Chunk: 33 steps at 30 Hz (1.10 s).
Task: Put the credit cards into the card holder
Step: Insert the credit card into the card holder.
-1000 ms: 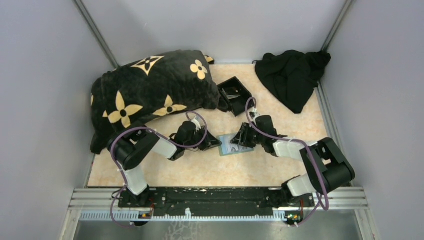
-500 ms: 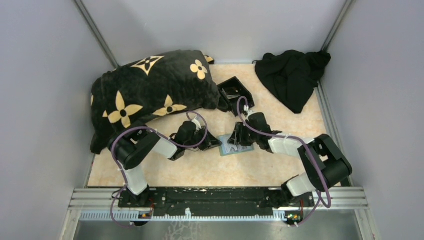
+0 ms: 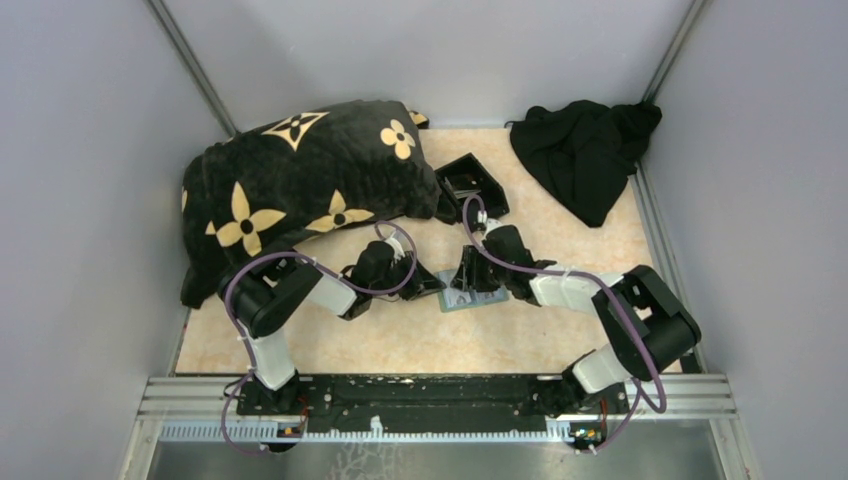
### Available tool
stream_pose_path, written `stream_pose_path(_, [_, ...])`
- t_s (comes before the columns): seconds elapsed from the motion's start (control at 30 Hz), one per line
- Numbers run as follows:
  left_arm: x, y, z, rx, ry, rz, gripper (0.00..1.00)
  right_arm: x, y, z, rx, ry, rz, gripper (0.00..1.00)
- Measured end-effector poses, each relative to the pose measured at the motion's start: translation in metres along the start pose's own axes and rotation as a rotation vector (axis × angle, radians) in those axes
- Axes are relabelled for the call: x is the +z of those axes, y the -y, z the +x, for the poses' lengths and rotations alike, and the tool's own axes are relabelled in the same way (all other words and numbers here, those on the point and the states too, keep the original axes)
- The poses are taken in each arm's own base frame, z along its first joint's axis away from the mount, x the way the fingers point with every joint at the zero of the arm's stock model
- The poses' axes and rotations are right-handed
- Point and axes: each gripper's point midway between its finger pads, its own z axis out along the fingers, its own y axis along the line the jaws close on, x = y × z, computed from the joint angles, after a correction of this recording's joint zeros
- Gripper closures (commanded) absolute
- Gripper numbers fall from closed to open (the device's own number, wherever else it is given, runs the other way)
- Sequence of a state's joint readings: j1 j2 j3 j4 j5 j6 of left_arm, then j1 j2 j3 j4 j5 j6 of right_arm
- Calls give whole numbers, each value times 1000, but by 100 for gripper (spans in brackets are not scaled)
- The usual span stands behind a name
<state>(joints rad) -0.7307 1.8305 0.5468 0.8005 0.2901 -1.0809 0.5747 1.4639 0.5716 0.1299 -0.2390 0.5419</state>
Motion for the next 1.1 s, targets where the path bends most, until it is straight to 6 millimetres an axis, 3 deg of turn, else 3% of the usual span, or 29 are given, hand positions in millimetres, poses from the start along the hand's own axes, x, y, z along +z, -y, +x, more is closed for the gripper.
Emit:
stream_pose_path(0.53, [1,1,0,1,-2,0,77,3,-6,2,-38,5,42,53])
stream_pose_path(0.7, [1,-2,0,0,1,-16,83,2,-6,3,-58,-8,69,48])
stream_pose_path(0.9, [6,-2,-2,9,-2,-45,89,-12,-5,7,-83,-20,108,40])
stream_pose_path(1.1, [7,-3,-4,16,-11,-88,98,-36,0,-14,-100,82,182,36])
